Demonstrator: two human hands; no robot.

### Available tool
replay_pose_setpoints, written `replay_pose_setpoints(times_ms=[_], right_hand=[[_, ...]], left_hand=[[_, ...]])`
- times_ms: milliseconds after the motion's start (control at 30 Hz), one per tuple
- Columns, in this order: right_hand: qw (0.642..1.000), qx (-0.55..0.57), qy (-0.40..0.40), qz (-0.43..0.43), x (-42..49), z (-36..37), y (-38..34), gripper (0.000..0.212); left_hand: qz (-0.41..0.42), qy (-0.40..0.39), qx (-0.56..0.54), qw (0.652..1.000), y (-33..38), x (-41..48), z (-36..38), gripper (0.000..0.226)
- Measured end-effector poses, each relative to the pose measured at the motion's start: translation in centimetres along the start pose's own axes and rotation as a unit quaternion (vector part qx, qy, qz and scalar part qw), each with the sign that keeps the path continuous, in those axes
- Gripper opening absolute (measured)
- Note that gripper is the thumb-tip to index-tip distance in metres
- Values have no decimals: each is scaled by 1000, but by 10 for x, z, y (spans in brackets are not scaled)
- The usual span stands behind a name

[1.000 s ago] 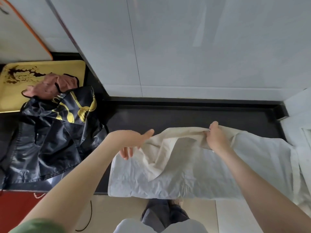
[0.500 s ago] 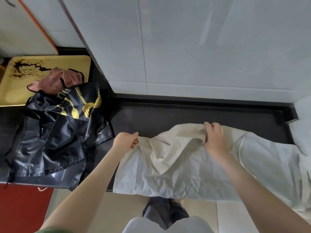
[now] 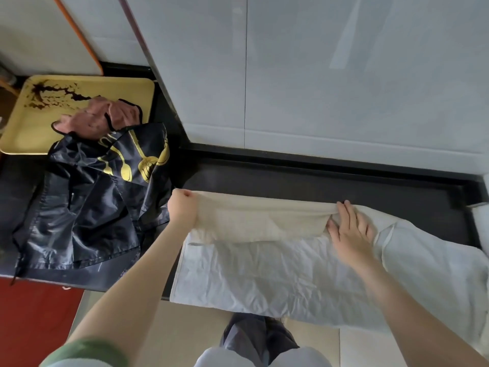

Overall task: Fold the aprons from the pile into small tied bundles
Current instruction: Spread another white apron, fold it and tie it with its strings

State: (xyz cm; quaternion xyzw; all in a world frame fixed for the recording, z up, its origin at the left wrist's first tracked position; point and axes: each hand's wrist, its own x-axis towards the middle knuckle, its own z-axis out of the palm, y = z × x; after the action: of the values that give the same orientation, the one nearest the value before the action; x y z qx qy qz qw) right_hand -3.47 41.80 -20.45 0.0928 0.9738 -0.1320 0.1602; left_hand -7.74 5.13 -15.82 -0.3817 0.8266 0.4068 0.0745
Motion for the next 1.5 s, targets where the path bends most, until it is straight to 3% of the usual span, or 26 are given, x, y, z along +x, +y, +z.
replay_pose_setpoints(times_ms=[133,200,233,333,433,533,700,800,900,1000,1100,1233,1300,1367,1433,1500], right_hand=[[996,1,-54,-73,1,-6,5,93],[992,21,-74,-104,1,-8,12,100],[990,40,-64,-119,1,-8,16,100],[983,84,9,-163,-1,-3,27,77],[971,34,83,-222,-2,0,27,43],[959,-36,99,-264,-3,-1,27,33],[965,-14,-5,-263,-3,-14,28,32],[947,-61,57,-311,-7,-16,29,32],[952,-86,79,-283,-8,-15,27,37],[955,-51,35,-292,-12,-20,29,41],[965,36,-68,-253,-26,-33,34,40],[956,5,-232,-179,-38,-44,46,26],[967,28,-224,-116,-37,-47,47,18],[984,66,-160,-38,-32,-48,48,13],[989,84,-122,-2,-25,-47,47,46],[990,72,-118,9,-18,-48,41,65]], left_hand=[[-18,37,-4,999,3,-1,3,17],[84,71,139,984,5,-9,13,44],[156,81,214,961,5,-15,20,56],[342,15,264,902,22,-44,47,59],[459,-138,321,817,28,-72,75,50],[427,-245,372,786,21,-77,90,50],[416,-296,463,724,17,-62,98,51],[389,-347,459,720,20,-54,99,49],[397,-351,468,707,19,-50,100,50],[400,-342,459,716,18,-48,100,54],[408,-347,466,704,18,-45,96,69],[442,-324,477,687,13,-43,93,88],[462,-306,465,690,7,-40,90,106],[484,-303,474,671,0,-38,86,123],[507,-295,479,653,-5,-37,81,127],[539,-272,443,662,-7,-40,77,115]])
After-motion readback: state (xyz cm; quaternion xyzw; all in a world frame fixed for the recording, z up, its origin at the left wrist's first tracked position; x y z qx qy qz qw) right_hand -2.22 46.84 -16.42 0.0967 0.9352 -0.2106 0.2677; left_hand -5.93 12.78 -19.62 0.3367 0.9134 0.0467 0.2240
